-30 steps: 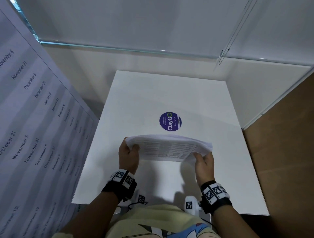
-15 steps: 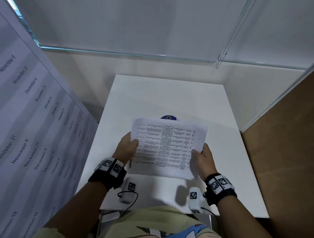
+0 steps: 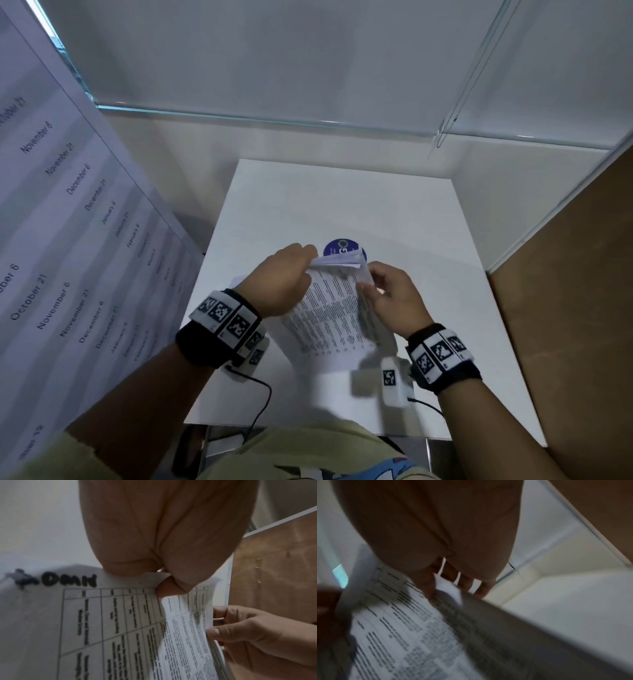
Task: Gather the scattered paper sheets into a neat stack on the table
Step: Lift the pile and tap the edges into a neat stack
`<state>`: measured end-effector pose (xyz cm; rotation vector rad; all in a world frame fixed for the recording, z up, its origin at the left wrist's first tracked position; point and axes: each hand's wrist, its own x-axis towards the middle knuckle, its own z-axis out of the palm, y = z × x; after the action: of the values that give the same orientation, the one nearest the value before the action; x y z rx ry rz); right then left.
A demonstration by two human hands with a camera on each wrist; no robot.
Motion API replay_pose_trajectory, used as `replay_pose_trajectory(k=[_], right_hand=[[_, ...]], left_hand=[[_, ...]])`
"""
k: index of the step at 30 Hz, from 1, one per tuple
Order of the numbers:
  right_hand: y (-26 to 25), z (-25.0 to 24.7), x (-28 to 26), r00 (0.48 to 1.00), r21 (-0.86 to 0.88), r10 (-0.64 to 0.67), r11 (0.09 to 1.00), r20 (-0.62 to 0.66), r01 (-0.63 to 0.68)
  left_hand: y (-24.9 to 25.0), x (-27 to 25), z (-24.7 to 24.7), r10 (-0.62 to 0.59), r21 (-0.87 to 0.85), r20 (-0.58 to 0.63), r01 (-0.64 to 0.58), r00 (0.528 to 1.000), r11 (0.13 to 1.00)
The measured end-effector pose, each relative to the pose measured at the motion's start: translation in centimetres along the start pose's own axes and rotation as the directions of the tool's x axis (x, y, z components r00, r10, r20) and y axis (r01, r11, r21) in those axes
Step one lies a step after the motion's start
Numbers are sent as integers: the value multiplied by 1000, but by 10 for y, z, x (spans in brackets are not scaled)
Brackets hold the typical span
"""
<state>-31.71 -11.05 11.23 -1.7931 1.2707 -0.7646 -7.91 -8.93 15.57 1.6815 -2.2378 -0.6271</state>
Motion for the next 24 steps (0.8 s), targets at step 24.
replay_pose_trajectory(k=[24], right_hand=[[-3, 10, -22, 939, 226, -33, 967, -342, 116]], left_hand=[[10, -4, 62, -549, -782, -436, 2, 713, 624]])
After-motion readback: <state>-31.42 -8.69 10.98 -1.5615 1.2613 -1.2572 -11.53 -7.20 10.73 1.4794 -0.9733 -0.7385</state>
